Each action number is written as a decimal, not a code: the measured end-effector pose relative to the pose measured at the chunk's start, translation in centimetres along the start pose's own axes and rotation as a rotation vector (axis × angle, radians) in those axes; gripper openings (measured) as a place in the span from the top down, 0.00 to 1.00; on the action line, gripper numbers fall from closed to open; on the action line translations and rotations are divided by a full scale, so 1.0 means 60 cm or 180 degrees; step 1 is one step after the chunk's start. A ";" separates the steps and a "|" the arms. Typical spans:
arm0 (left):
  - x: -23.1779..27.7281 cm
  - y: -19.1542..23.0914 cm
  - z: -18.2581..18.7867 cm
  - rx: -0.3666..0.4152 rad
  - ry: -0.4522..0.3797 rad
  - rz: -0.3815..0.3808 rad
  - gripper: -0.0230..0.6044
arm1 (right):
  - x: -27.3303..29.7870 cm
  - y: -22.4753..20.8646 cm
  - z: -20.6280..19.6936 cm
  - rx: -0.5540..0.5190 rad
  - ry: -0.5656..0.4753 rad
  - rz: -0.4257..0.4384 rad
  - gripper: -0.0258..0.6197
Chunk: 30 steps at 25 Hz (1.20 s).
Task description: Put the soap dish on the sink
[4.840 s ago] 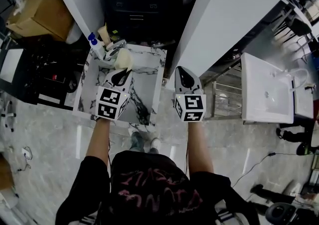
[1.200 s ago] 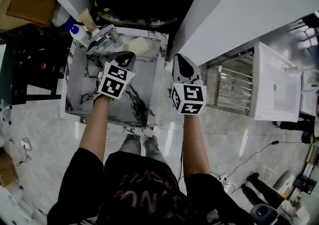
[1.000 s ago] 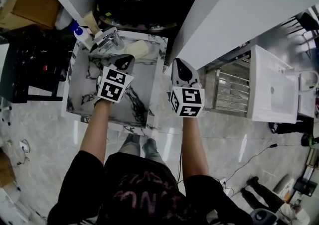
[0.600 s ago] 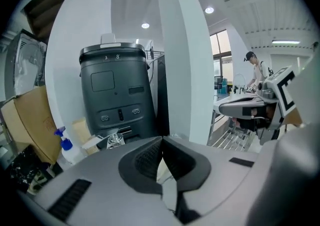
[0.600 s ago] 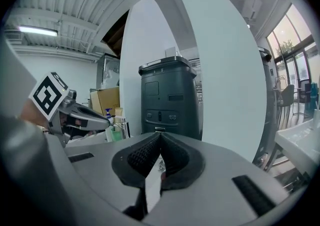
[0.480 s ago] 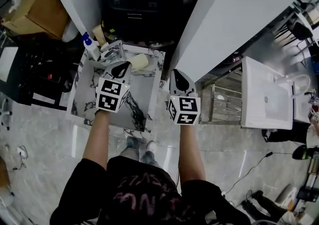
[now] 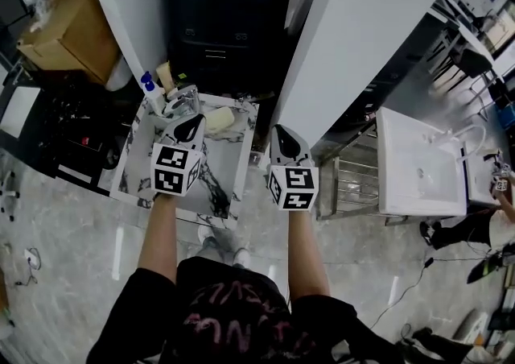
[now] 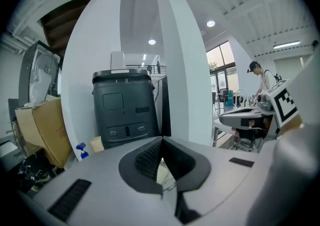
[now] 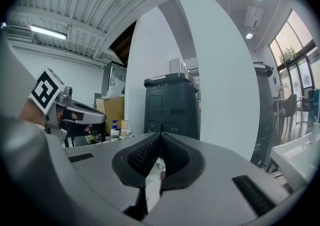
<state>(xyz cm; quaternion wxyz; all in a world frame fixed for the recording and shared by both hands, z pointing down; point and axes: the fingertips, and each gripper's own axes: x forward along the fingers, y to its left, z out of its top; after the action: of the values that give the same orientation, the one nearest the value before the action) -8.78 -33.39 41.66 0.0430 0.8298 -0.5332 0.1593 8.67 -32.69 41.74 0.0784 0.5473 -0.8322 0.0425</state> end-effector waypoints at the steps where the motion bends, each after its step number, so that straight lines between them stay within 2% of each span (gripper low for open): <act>1: -0.009 -0.002 0.006 -0.0008 -0.0034 0.0023 0.94 | -0.007 0.000 0.004 -0.0008 -0.0017 0.0005 0.94; 12: -0.095 -0.018 0.054 -0.0054 -0.0390 0.0220 0.94 | -0.078 0.004 0.078 0.0030 -0.0384 0.0045 0.94; 19: -0.138 -0.026 0.094 0.0119 -0.0577 0.0328 0.94 | -0.100 0.013 0.093 -0.0053 -0.0390 0.0061 0.94; 30: -0.175 -0.039 0.118 0.0139 -0.0700 0.0381 0.94 | -0.123 0.020 0.105 -0.0112 -0.0427 0.0083 0.94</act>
<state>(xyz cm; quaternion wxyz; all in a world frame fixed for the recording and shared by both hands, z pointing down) -9.15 -24.97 31.95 -0.0434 0.8097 -0.5796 0.0813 9.89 -26.52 34.23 0.0316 0.5366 -0.8432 -0.0080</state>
